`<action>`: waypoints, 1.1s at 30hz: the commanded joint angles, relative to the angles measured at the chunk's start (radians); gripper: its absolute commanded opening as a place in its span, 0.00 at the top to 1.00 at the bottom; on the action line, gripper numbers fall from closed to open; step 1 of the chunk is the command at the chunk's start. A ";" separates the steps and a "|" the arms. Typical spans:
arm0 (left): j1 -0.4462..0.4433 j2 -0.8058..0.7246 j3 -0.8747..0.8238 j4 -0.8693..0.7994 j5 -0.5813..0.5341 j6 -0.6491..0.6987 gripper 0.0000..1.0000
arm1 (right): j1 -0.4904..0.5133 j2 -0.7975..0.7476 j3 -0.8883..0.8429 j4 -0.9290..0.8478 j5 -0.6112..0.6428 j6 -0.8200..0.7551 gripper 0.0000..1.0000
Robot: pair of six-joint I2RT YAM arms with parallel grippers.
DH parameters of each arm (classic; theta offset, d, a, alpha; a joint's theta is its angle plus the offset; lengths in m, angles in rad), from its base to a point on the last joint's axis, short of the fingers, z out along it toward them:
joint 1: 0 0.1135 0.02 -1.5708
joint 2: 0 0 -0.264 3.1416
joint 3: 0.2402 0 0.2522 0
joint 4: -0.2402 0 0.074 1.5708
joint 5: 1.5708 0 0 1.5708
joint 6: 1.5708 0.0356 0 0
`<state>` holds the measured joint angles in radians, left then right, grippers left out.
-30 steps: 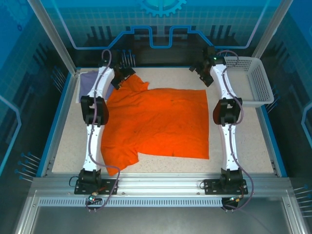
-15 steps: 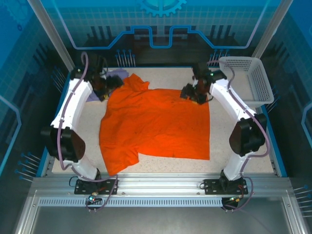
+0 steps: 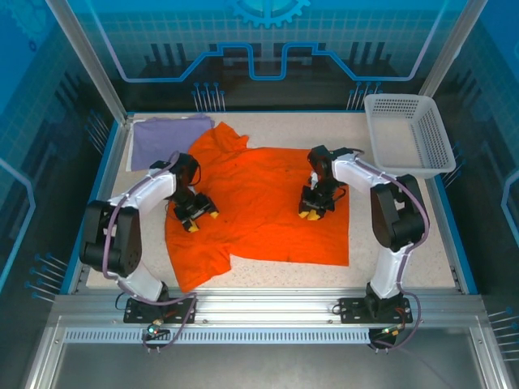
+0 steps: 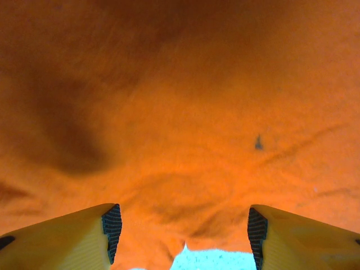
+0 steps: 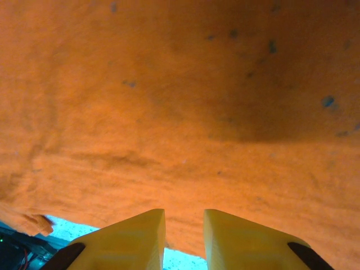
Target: Fold and stack the t-shirts
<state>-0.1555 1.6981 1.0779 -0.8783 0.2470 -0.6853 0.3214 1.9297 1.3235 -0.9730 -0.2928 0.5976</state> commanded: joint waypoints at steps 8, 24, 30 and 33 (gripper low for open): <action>-0.019 0.244 0.127 0.098 0.081 -0.031 0.37 | -0.153 0.201 0.135 -0.014 -0.012 -0.028 0.76; -0.099 0.294 0.520 -0.151 0.031 0.031 0.34 | -0.250 0.310 0.511 -0.173 -0.117 -0.063 0.79; -0.151 -0.062 0.412 -0.322 -0.069 -0.010 0.25 | -0.213 0.138 0.463 -0.184 -0.157 -0.099 0.77; -0.153 -0.256 0.202 -0.327 -0.095 -0.078 0.25 | -0.210 0.031 0.368 -0.136 -0.160 -0.068 0.75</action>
<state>-0.3145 1.5623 1.4200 -1.0676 0.2165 -0.7021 0.1024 2.0716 1.7473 -1.1023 -0.4133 0.5270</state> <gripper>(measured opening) 0.748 0.248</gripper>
